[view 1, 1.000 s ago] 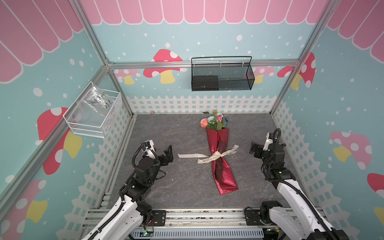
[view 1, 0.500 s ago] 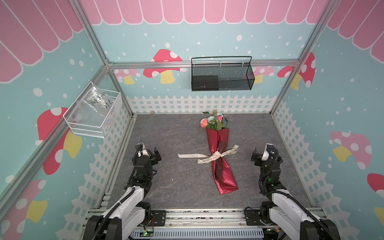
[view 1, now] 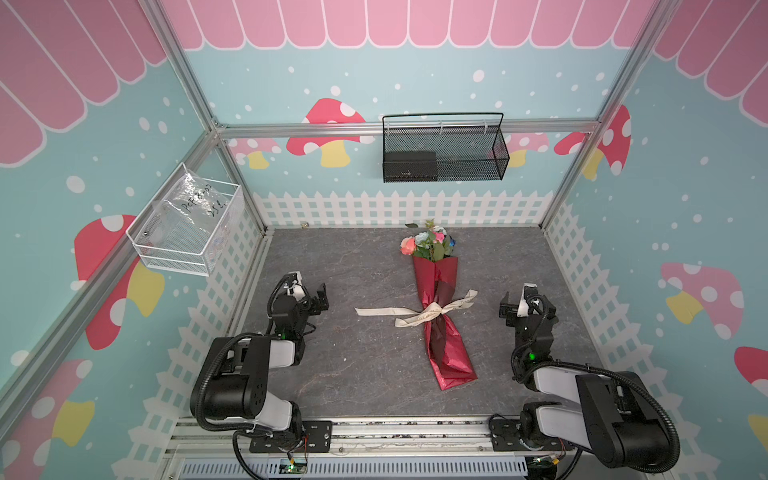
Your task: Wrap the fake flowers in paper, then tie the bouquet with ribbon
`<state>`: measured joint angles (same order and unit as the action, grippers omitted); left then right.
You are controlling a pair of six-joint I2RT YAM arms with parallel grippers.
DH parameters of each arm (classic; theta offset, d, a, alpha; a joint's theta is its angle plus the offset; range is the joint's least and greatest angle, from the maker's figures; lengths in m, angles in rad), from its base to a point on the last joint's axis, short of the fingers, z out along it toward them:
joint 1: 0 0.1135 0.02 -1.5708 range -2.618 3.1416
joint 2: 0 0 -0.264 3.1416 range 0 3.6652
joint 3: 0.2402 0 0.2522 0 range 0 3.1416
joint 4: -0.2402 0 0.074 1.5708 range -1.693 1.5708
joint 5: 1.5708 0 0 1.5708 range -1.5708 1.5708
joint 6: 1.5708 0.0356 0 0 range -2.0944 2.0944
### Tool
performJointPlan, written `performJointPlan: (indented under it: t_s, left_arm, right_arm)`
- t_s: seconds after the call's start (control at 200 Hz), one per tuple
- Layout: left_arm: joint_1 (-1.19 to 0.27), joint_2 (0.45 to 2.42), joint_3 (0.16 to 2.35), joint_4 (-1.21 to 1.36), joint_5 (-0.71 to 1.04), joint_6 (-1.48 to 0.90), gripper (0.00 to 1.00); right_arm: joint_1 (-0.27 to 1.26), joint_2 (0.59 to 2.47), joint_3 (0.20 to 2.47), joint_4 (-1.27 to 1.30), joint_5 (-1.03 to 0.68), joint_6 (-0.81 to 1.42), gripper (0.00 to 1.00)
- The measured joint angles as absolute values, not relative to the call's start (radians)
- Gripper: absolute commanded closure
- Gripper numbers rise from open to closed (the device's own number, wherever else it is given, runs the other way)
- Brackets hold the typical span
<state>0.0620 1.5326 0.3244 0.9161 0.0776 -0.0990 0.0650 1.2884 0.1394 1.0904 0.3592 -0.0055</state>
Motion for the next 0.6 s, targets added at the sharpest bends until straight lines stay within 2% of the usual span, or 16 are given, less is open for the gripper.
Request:
performJointPlan:
  t_s: [0.26, 0.485, 0.6]
  left_arm:
    - [0.076, 1.541, 0.342, 0.941, 0.152, -0.081, 0.01]
    - [0.076, 1.541, 0.347, 0.94, 0.178, -0.07, 0.01]
    - [0.075, 1.541, 0.347, 0.94, 0.179, -0.07, 0.01]
  right_arm:
    - [0.053, 1.346, 0.178, 1.115, 0.308, -0.074, 0.0]
    - [0.047, 1.314, 0.172, 1.118, 0.152, -0.096, 0.0]
    - [0.047, 1.309, 0.125, 1.201, 0.08, -0.08, 0.0]
